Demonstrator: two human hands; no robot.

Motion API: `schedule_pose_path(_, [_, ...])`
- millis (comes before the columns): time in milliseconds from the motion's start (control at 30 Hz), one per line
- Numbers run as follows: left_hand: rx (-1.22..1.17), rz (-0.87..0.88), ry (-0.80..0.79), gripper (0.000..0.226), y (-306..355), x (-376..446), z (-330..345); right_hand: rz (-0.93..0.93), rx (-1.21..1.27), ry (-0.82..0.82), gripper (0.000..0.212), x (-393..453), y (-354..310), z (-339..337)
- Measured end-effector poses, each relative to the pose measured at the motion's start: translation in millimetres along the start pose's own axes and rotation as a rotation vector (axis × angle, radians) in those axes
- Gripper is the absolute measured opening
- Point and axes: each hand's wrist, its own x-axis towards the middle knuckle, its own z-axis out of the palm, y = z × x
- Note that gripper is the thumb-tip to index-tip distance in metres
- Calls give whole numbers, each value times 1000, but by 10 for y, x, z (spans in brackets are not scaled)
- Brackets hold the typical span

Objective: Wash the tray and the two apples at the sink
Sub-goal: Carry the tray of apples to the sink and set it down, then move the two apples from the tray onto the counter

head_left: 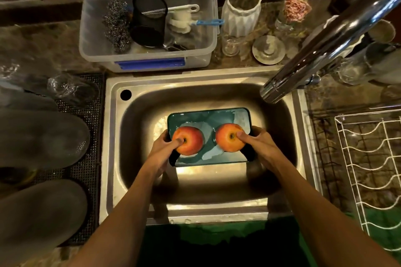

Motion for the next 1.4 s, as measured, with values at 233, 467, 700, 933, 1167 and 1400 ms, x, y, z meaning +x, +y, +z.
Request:
schedule_pose_path(233, [12,-30,7,66,15,13,-10,21,47,-17,114,-53,-3,19])
schedule_pose_path(467, [43,-40,14,80,6,19,-15,17,54,-10,120,-90,-29,55])
schedule_pose_path(700, [44,-52,12,63,-17,20,-27,25,3,-8,129,-86,-16,39])
schedule_pose_path(933, [56,-63,26,70,-40,22,-19,32,-21,-3,126,-71,20,32])
schedule_pose_path(1167, [193,25,142,92,-18,-140,15,-72,-196,79,83,-348,-64,1])
schedule_pose_path(1400, [442,239,217,75,51,-511,226,-592,-869,301,56,-1428,311,-102])
